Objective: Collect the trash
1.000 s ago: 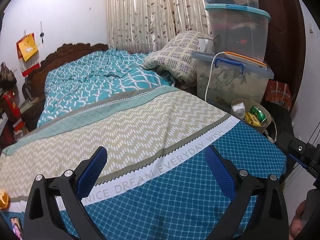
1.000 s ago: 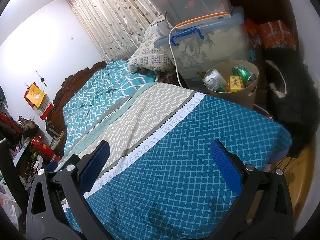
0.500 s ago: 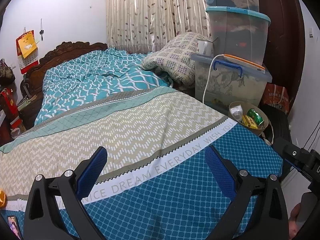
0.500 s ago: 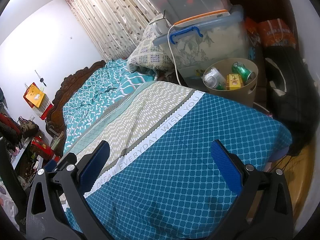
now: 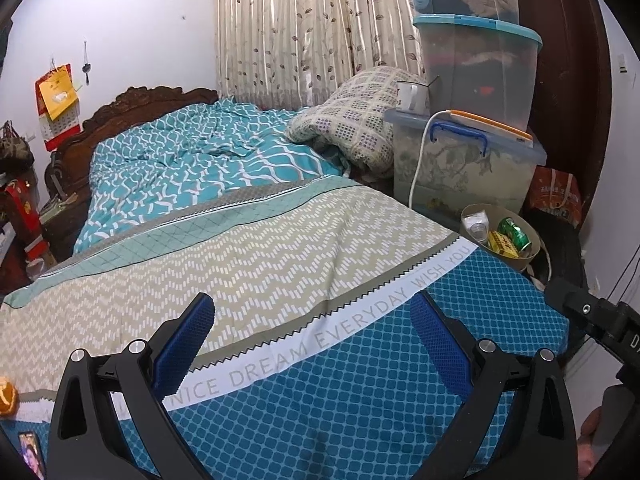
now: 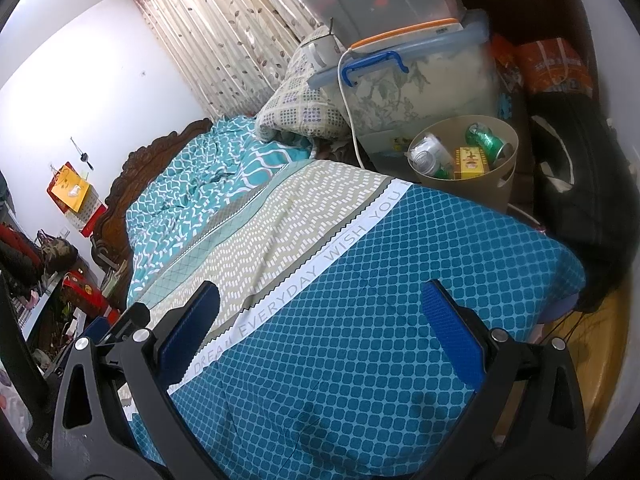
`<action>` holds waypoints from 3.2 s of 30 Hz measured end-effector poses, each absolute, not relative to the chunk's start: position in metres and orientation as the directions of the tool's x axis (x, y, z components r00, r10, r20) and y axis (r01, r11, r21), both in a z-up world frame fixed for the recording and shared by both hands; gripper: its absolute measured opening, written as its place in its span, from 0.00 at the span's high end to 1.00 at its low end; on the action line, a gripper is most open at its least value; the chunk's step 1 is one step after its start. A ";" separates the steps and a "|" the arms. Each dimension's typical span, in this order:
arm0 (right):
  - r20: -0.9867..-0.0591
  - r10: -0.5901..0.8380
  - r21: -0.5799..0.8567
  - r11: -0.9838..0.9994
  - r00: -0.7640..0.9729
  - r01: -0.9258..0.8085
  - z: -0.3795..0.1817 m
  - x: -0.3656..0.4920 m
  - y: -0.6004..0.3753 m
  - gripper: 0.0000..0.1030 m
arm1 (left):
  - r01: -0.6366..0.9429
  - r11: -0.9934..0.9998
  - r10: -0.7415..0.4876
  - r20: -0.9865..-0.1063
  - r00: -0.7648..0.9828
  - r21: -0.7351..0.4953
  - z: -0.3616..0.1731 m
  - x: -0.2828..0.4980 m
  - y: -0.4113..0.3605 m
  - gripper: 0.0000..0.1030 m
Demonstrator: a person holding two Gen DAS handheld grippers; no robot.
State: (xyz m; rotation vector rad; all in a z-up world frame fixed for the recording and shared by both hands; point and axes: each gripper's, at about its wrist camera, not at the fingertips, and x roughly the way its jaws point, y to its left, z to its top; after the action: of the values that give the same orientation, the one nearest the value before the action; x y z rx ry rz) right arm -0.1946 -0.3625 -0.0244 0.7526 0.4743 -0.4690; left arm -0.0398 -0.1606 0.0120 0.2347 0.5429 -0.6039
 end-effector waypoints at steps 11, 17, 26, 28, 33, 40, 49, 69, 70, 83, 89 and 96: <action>-0.562 -0.226 0.528 0.642 0.795 0.556 -0.026 -0.193 -0.362 0.03 | 0.595 0.802 -0.477 -0.546 0.688 0.049 0.013 -0.040 -0.159 0.08; -0.562 -0.225 0.528 0.642 0.796 0.555 -0.026 -0.192 -0.362 0.03 | 0.599 0.799 -0.482 -0.543 0.688 0.050 0.015 -0.041 -0.160 0.08; -0.560 -0.224 0.528 0.646 0.798 0.552 -0.024 -0.191 -0.362 0.03 | 0.598 0.799 -0.478 -0.546 0.688 0.055 0.014 -0.043 -0.163 0.08; -0.558 -0.226 0.526 0.648 0.798 0.551 -0.022 -0.191 -0.362 0.03 | 0.599 0.800 -0.479 -0.550 0.684 0.048 0.014 -0.042 -0.162 0.08; -0.560 -0.223 0.527 0.647 0.798 0.551 -0.022 -0.189 -0.364 0.03 | 0.597 0.802 -0.485 -0.548 0.682 0.032 0.015 -0.039 -0.158 0.08; -0.558 -0.221 0.527 0.650 0.800 0.547 -0.022 -0.189 -0.365 0.03 | 0.587 0.808 -0.483 -0.527 0.700 0.039 0.018 -0.043 -0.155 0.08; -0.561 -0.216 0.527 0.652 0.799 0.546 -0.023 -0.188 -0.366 0.03 | 0.580 0.811 -0.461 -0.528 0.713 0.075 0.017 -0.047 -0.159 0.08; -0.558 -0.227 0.513 0.662 0.798 0.547 -0.026 -0.190 -0.363 0.03 | 0.571 0.819 -0.446 -0.562 0.697 0.059 0.008 -0.037 -0.160 0.08; -0.555 -0.232 0.510 0.663 0.799 0.548 -0.025 -0.191 -0.363 0.03 | 0.573 0.817 -0.445 -0.565 0.695 0.060 0.008 -0.037 -0.161 0.08; -0.556 -0.224 0.518 0.660 0.800 0.544 -0.026 -0.192 -0.365 0.03 | 0.586 0.807 -0.444 -0.574 0.688 0.078 0.005 -0.040 -0.164 0.08; -0.557 -0.220 0.519 0.661 0.801 0.542 -0.026 -0.191 -0.367 0.03 | 0.593 0.801 -0.448 -0.569 0.690 0.088 0.005 -0.044 -0.166 0.08; -0.557 -0.221 0.518 0.661 0.801 0.542 -0.025 -0.191 -0.367 0.03 | 0.592 0.801 -0.448 -0.567 0.691 0.089 0.006 -0.044 -0.166 0.08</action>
State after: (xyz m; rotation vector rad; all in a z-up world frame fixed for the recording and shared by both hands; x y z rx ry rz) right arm -0.1911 -0.3673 -0.0255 0.7295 0.4784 -0.4504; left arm -0.0445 -0.1658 0.0057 0.2761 0.5558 -0.5895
